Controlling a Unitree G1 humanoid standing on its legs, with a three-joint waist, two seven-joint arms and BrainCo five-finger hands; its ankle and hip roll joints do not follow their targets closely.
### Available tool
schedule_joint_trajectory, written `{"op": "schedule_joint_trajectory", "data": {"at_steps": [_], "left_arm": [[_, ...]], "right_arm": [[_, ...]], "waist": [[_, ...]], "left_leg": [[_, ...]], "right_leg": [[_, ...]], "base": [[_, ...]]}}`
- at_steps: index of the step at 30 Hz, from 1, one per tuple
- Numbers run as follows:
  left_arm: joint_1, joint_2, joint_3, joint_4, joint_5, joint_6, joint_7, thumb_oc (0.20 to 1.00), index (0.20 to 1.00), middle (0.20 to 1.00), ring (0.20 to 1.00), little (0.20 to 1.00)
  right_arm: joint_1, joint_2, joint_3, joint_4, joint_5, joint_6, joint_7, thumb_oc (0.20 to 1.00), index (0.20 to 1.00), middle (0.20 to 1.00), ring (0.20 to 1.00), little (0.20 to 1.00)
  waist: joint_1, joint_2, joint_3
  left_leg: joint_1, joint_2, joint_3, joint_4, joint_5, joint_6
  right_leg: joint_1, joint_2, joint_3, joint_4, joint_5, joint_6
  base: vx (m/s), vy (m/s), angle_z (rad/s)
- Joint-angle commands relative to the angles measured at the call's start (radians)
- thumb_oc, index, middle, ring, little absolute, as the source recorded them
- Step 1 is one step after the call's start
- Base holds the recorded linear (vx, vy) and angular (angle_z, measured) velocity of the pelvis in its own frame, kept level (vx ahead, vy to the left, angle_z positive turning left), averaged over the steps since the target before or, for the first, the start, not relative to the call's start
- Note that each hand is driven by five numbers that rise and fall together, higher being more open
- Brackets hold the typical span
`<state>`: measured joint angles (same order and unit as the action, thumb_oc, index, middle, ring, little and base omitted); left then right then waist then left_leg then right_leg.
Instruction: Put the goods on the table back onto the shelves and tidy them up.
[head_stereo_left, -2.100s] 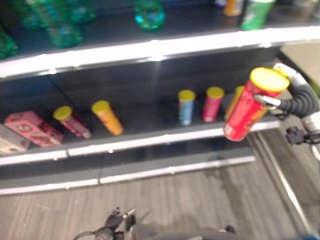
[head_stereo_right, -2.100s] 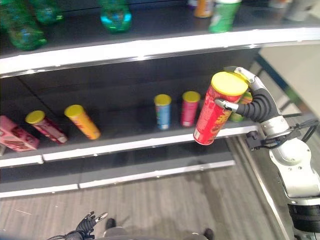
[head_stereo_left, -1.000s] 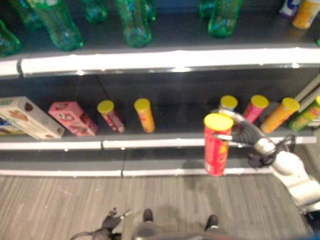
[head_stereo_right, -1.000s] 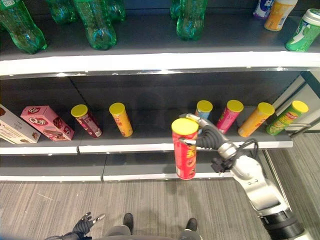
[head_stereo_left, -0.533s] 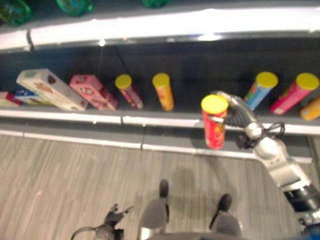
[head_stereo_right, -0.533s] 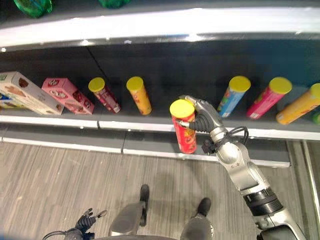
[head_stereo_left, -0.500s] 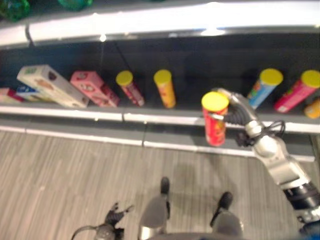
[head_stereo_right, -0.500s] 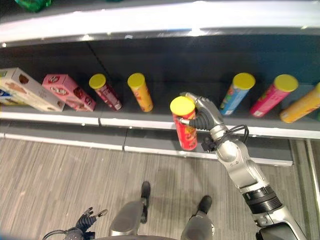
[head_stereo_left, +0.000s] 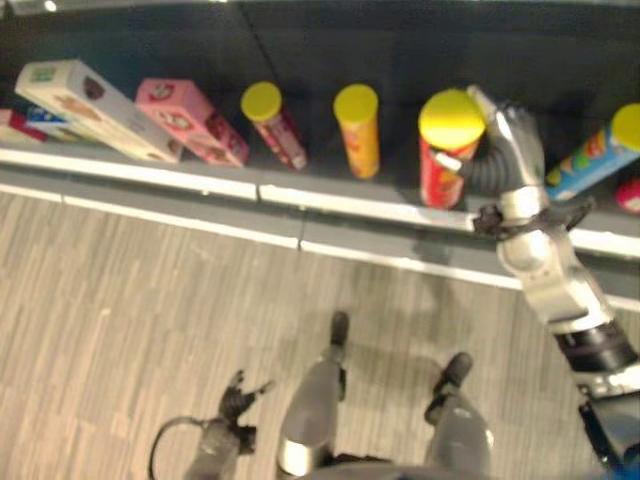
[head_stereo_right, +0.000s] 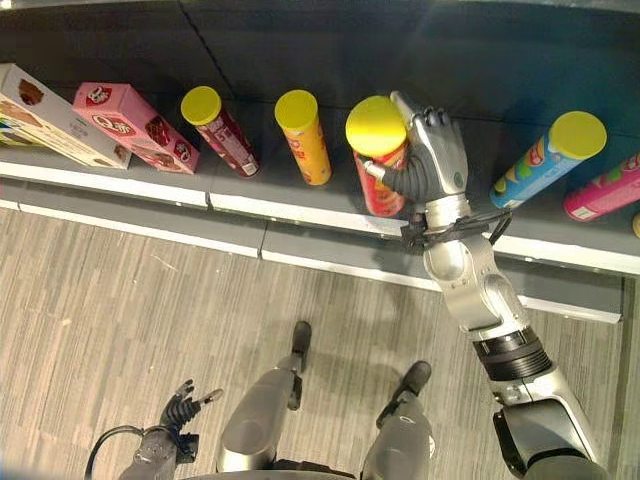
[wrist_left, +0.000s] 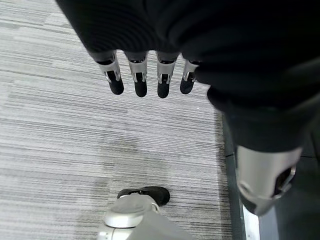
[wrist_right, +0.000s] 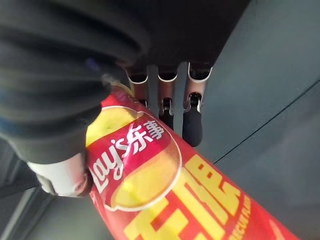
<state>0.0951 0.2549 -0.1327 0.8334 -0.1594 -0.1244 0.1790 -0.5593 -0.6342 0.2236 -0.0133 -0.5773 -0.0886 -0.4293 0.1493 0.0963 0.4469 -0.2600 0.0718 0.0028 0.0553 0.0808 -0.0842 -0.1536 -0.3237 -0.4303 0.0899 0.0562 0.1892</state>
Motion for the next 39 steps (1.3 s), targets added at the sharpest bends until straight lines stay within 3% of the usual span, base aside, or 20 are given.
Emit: {"op": "schedule_joint_trajectory", "data": {"at_steps": [1, 19, 25, 29, 33, 39], "left_arm": [[-0.009, 0.068, -0.041, -0.006, -0.030, -0.038, 0.038, 1.000, 1.000, 1.000, 1.000, 1.000], [-0.056, 0.070, -0.098, -0.073, -0.038, -0.065, 0.054, 1.000, 1.000, 1.000, 1.000, 1.000], [-0.069, 0.058, -0.118, -0.077, -0.037, -0.070, 0.066, 1.000, 1.000, 1.000, 1.000, 1.000], [-0.072, 0.051, -0.123, -0.082, -0.043, -0.071, 0.073, 1.000, 1.000, 1.000, 1.000, 1.000], [-0.073, 0.048, -0.128, -0.086, -0.047, -0.073, 0.077, 1.000, 1.000, 1.000, 1.000, 1.000], [-0.077, 0.036, -0.135, -0.082, -0.047, -0.074, 0.083, 1.000, 1.000, 1.000, 1.000, 1.000]], "right_arm": [[-0.078, -0.054, -0.012, 0.000, -0.086, 0.021, -0.127, 0.200, 0.200, 0.200, 0.200, 0.200], [-0.177, -0.059, -0.059, 0.055, -0.095, 0.070, -0.265, 0.200, 0.200, 0.200, 0.200, 0.200], [-0.161, -0.008, -0.110, 0.063, -0.053, 0.075, -0.338, 0.200, 0.200, 0.200, 0.200, 0.200], [-0.154, 0.026, -0.102, 0.060, -0.043, 0.078, -0.346, 0.200, 0.200, 0.200, 0.200, 0.200], [-0.147, 0.036, -0.095, 0.064, -0.038, 0.077, -0.349, 0.200, 0.200, 0.200, 0.200, 0.200], [-0.118, 0.056, -0.101, 0.070, -0.022, 0.078, -0.364, 0.200, 0.200, 0.200, 0.200, 0.200]], "waist": [[0.013, -0.011, -0.035], [0.020, 0.037, 0.002], [0.015, 0.048, 0.012], [0.014, 0.052, 0.009], [0.013, 0.056, 0.018], [0.006, 0.062, 0.022]], "left_leg": [[-0.052, 0.057, 0.021, 0.054, -0.083, -0.014], [-0.139, 0.026, 0.003, 0.005, -0.042, -0.018], [-0.150, 0.010, 0.001, 0.000, -0.041, -0.014], [-0.143, 0.008, -0.005, 0.000, -0.064, -0.018], [-0.162, -0.001, 0.000, 0.008, -0.046, -0.011], [-0.157, -0.005, -0.004, -0.002, -0.061, -0.020]], "right_leg": [[-0.068, -0.036, 0.039, 0.068, -0.033, -0.011], [-0.153, -0.048, 0.023, 0.048, -0.005, -0.001], [-0.157, -0.058, 0.017, 0.037, 0.006, 0.006], [-0.148, -0.056, 0.031, 0.032, -0.011, 0.018], [-0.158, -0.065, 0.018, 0.030, 0.011, 0.008], [-0.155, -0.068, 0.019, 0.036, -0.005, 0.025]], "base": [[-0.02, -0.021, 0.04], [-0.01, -0.002, 0.03], [0.00, 0.022, 0.04], [0.02, 0.013, 0.03], [-0.02, 0.026, 0.05], [0.04, 0.004, 0.07]]}}
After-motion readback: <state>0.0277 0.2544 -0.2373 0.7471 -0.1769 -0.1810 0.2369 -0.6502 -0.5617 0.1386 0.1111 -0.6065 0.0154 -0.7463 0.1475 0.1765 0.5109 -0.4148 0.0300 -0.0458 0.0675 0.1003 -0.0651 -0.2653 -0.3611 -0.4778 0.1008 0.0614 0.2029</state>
